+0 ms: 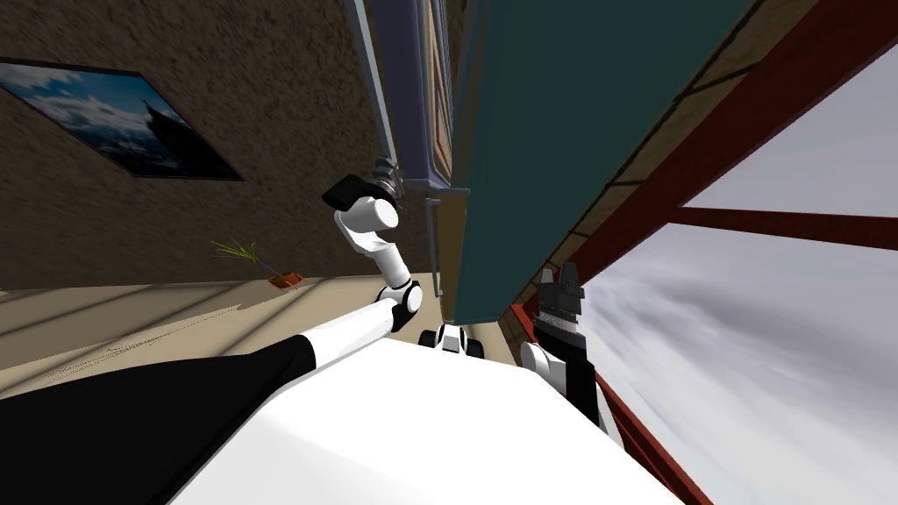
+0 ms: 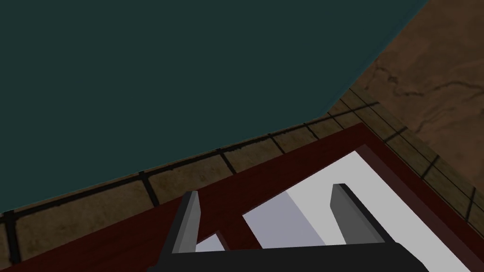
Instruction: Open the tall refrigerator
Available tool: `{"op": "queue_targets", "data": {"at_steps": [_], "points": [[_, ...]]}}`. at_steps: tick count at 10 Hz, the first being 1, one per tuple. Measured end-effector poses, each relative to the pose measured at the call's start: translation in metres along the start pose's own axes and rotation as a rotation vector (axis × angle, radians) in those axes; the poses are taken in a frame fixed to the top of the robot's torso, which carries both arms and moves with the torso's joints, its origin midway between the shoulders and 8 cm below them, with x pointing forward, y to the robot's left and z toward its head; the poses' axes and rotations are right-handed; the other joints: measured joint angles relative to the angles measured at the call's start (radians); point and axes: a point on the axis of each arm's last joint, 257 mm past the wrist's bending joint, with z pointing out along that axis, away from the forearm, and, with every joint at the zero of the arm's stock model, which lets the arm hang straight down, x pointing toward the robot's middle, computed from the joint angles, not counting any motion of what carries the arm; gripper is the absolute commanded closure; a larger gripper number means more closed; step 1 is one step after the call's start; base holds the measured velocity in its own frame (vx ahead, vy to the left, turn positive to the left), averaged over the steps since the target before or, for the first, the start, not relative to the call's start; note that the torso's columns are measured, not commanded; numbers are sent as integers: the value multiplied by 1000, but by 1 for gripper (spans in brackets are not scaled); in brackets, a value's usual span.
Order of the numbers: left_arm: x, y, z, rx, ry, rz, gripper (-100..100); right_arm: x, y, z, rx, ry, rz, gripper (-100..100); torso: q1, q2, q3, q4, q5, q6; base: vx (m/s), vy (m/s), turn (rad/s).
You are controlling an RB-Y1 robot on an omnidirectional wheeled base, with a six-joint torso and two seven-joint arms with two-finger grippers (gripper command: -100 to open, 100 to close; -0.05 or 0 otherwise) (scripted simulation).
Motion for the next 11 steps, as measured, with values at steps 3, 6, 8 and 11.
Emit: {"op": "queue_targets", "data": {"at_steps": [3, 6, 8, 11], "points": [[15, -1, 4, 3, 48, -30, 100, 0, 0, 0, 0, 0, 0, 0, -9, -1, 1, -2, -3, 1, 5, 301, -64], [27, -3, 7, 2, 88, -52, 100, 0, 0, 0, 0, 0, 0, 0, -6, 4, 4, 0, -2, 1, -3, 302, -63], [37, -3, 10, -1, 120, -69, 100, 0, 0, 0, 0, 0, 0, 0, -9, 4, 4, 0, -3, 1, 8, 286, -62], [45, -2, 12, -4, 147, -85, 100, 0, 0, 0, 0, 0, 0, 0, -5, 8, 9, -1, 0, 0, 42, 223, -40]]}}
